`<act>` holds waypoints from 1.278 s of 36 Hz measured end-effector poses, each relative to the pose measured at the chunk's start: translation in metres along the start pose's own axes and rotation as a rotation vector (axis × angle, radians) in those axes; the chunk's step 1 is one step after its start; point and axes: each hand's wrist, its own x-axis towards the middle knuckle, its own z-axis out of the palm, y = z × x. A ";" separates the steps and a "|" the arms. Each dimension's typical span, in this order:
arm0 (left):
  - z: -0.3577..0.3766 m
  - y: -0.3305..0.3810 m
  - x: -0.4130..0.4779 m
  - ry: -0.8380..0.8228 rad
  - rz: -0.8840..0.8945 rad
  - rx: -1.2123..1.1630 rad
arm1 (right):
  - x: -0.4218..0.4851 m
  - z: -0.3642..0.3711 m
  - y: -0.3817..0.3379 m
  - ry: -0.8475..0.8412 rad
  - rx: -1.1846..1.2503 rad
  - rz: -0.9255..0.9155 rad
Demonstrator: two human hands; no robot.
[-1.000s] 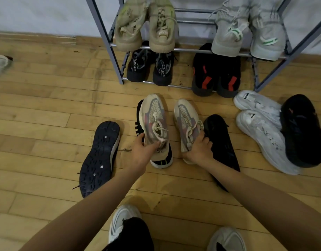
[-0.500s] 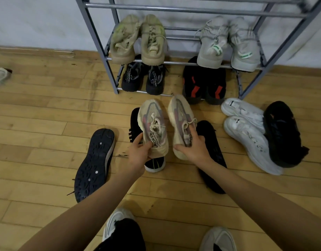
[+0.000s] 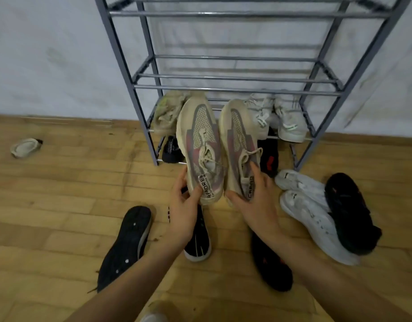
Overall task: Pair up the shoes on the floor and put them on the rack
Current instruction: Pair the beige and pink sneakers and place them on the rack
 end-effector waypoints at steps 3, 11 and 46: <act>0.006 0.019 0.016 0.008 0.053 -0.014 | 0.021 -0.003 -0.014 0.034 -0.014 -0.040; 0.022 0.070 0.068 0.005 0.011 -0.073 | 0.081 -0.019 -0.061 0.014 -0.048 0.006; -0.033 0.164 0.288 0.104 -0.048 0.462 | 0.273 0.067 -0.188 -0.033 -0.323 0.073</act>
